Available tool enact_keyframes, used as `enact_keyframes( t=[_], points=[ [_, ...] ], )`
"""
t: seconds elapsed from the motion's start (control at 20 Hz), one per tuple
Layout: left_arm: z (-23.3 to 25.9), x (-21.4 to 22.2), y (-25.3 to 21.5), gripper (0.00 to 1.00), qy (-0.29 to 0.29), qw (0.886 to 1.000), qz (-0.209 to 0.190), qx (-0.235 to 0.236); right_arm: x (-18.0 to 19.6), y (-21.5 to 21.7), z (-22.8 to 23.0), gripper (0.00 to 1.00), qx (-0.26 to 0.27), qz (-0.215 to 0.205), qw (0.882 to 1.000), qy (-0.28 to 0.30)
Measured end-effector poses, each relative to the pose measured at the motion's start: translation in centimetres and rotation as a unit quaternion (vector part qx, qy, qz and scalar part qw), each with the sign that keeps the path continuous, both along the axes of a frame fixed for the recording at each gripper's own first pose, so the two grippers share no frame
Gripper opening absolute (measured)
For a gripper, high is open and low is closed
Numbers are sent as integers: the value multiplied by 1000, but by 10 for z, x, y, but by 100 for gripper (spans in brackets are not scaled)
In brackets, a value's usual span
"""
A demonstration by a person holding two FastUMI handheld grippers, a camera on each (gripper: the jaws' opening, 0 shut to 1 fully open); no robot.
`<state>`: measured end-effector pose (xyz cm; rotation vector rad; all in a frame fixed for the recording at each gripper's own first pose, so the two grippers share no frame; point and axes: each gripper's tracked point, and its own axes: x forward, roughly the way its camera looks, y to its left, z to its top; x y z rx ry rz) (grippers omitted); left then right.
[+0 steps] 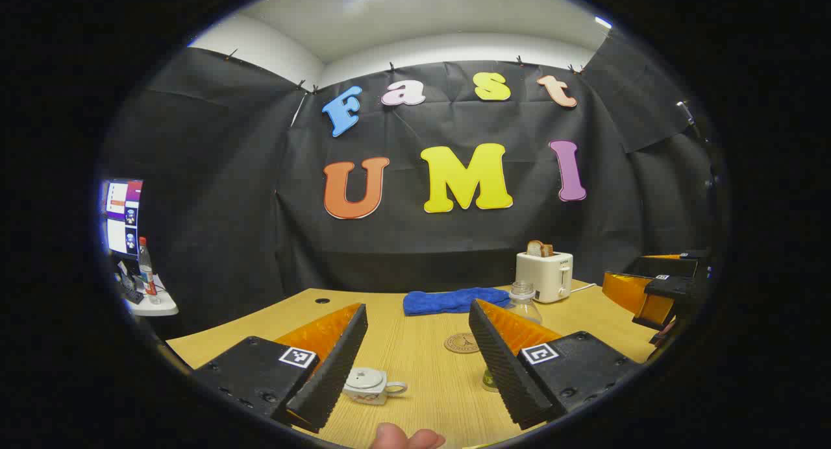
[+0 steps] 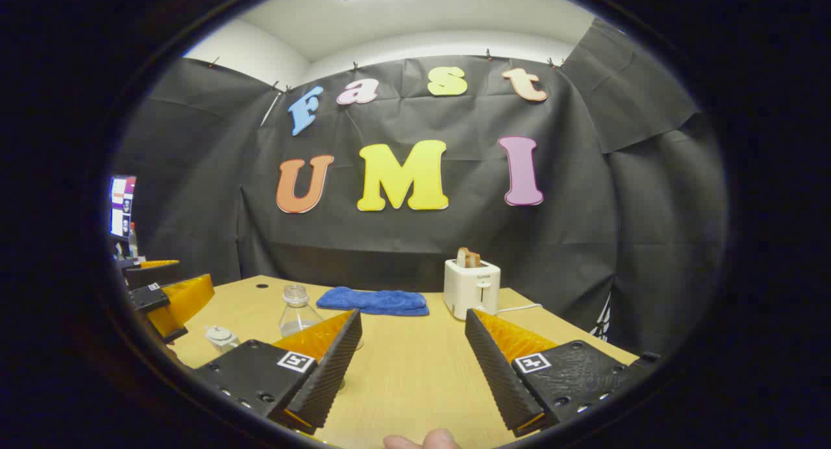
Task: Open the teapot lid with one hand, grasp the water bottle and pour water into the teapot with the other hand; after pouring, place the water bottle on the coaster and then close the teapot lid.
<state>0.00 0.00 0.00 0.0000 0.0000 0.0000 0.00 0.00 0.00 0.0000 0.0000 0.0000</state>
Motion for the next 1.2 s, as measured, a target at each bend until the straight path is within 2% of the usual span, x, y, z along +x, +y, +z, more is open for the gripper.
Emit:
enact_keyframes(
  t=[0.9,1.2],
  points=[
    [-4,1,2,99,6,1000,-6,-2,0,5,4,95,-1,6,1000,-3],
    [-28,0,18,99,36,999,7,-9,5,10,-4,95,0,14,1000,0]
  ],
)
